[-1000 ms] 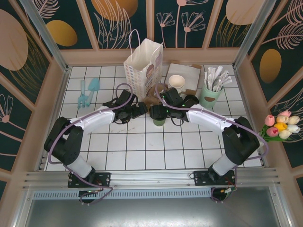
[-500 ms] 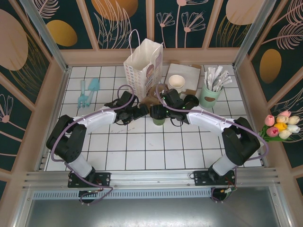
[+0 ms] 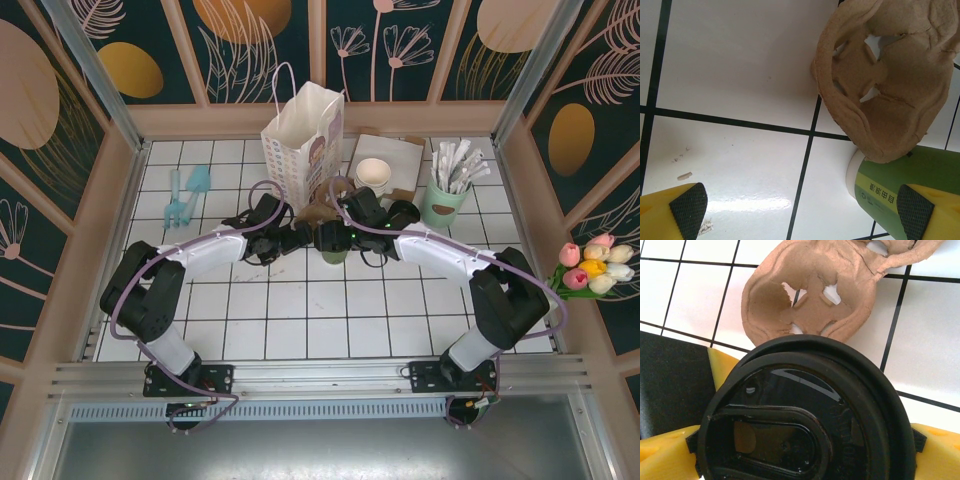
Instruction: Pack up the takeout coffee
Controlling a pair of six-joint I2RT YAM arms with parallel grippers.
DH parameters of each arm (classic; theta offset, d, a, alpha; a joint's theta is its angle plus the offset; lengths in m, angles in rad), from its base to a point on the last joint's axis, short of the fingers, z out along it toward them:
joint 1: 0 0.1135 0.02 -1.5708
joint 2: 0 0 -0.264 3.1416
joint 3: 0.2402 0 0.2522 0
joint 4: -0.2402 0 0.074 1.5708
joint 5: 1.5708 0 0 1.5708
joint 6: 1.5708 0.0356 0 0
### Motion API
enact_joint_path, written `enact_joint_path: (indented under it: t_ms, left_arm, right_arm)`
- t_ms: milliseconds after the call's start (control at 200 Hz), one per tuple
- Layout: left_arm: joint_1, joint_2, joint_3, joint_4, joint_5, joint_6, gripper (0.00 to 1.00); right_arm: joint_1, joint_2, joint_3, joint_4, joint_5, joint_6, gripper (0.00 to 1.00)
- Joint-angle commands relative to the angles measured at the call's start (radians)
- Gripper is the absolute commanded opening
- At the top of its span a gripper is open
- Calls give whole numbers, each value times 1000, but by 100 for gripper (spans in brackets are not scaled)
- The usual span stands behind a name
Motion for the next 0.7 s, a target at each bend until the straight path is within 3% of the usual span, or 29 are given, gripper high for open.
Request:
enact_joint_path:
  t_ms: [0, 330, 696]
  left_arm:
    - [-4, 14, 0, 8, 13, -9, 99]
    - [-5, -30, -10, -24, -65, -17, 98]
    - [-5, 27, -7, 26, 12, -16, 99]
  right_arm:
    - [7, -20, 30, -50, 17, -19, 99]
    - [26, 8, 99, -120, 68, -43, 99]
    - [44, 69, 172, -214, 125, -36, 99]
